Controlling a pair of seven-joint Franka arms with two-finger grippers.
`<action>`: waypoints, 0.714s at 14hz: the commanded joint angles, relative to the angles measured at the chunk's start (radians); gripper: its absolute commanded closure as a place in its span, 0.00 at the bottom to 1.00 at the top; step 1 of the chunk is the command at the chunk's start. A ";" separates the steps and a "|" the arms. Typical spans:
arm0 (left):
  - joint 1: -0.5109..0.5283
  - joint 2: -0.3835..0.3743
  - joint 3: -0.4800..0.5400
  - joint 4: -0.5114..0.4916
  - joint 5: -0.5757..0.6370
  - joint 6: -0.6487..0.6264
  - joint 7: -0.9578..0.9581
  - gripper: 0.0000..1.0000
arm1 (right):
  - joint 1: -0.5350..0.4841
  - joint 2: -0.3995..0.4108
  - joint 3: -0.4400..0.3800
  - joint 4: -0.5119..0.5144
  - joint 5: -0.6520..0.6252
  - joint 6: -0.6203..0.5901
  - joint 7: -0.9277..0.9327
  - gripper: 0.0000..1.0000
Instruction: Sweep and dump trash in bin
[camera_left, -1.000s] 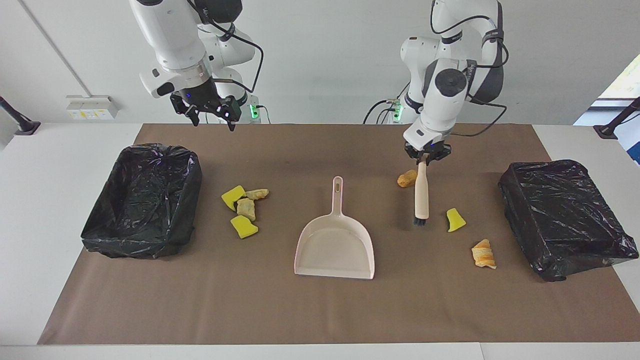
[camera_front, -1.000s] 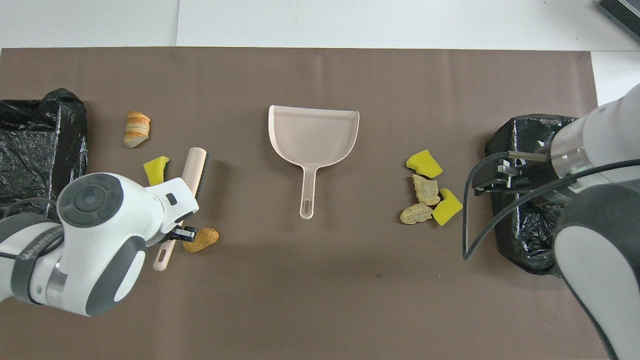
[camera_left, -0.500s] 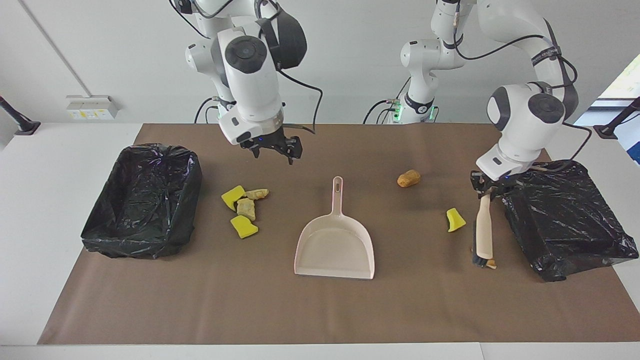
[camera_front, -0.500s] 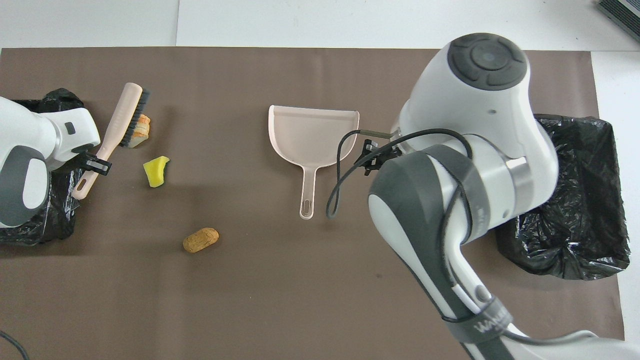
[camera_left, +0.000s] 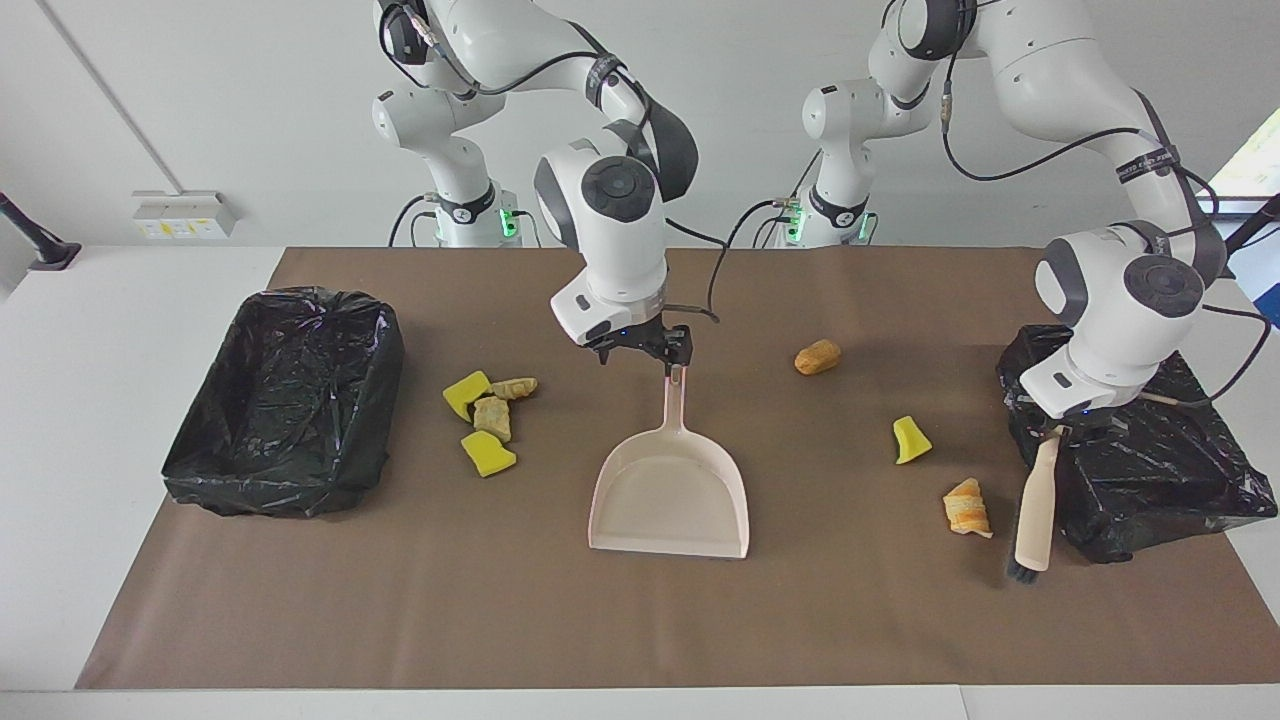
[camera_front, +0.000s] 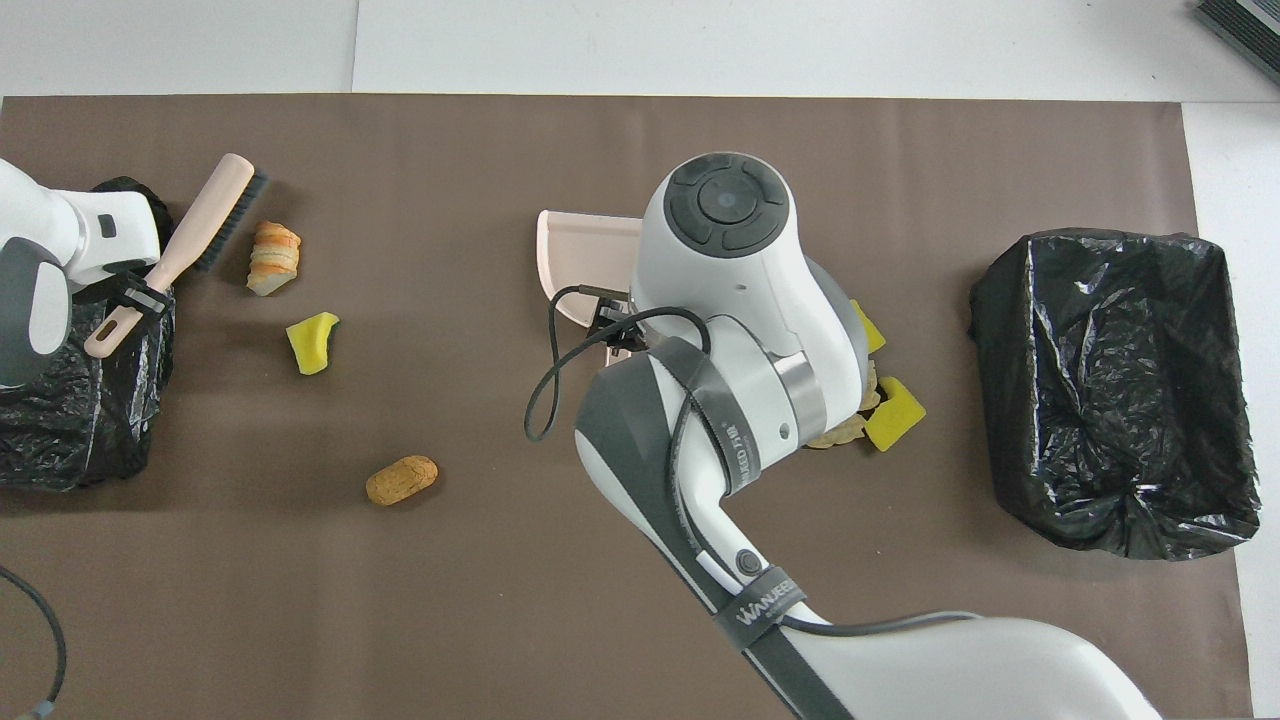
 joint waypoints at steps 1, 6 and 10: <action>-0.008 -0.041 -0.004 -0.049 0.017 -0.066 0.041 1.00 | 0.032 0.061 -0.002 0.016 0.024 0.053 0.035 0.00; -0.020 -0.128 -0.005 -0.108 -0.073 -0.327 0.104 1.00 | 0.053 0.035 0.002 -0.145 0.030 0.210 -0.120 0.00; -0.069 -0.274 -0.002 -0.297 -0.139 -0.309 0.090 1.00 | 0.073 0.003 0.004 -0.200 0.032 0.202 -0.126 0.00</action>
